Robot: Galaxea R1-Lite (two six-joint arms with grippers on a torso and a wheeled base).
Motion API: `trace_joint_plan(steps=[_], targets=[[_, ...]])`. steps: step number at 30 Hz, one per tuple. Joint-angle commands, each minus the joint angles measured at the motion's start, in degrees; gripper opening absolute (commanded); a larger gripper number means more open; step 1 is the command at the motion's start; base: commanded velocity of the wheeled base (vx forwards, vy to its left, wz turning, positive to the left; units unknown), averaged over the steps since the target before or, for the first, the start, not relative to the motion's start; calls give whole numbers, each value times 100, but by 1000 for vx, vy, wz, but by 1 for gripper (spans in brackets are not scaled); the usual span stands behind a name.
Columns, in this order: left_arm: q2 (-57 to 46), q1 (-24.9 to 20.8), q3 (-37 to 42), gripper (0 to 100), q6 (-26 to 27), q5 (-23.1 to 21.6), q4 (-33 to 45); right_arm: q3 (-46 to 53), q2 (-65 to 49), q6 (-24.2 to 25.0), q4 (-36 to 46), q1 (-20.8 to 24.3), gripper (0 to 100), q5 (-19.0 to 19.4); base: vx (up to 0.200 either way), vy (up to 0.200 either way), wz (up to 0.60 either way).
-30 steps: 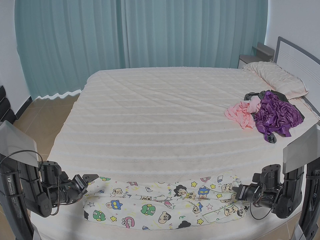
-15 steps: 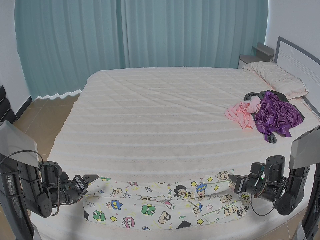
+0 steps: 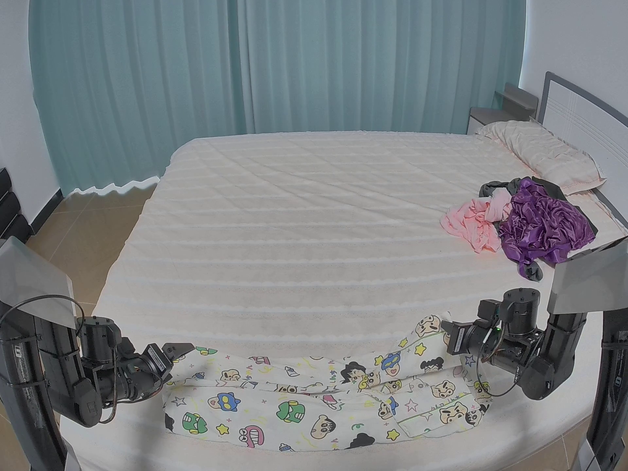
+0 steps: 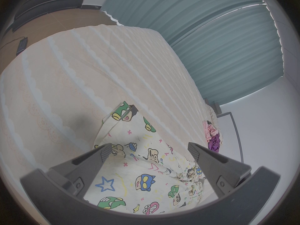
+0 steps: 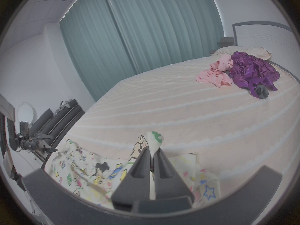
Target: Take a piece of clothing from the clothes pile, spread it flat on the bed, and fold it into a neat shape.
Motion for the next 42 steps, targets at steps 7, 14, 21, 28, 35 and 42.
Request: trace_joint_plan(steps=[7, 14, 21, 28, 35, 42], targets=[[21, 1, -4, 100, -3, -1, -1, -706, 524, -19, 825, -283, 0, -29, 0, 0, 0], [21, 1, -4, 100, -3, -1, -1, -697, 577, -10, 843, -327, 100, -38, 0, 0, 0], [30, 1, 5, 100, 94, 8, -1, -908, -56, -10, 966, -503, 100, -179, 0, 0, 0], [56, 1, 5, 100, 112, 8, -1, -1488, -434, -10, 1871, 192, 100, -469, 0, 0, 0], [56, 1, 5, 100, 121, 8, -1, -2428, 50, -63, 3225, 789, 100, -407, 0, 0, 0], [65, 1, -4, 100, 121, 8, -1, -2947, 463, -150, 4130, 1000, 100, -319, 0, 0, 0]])
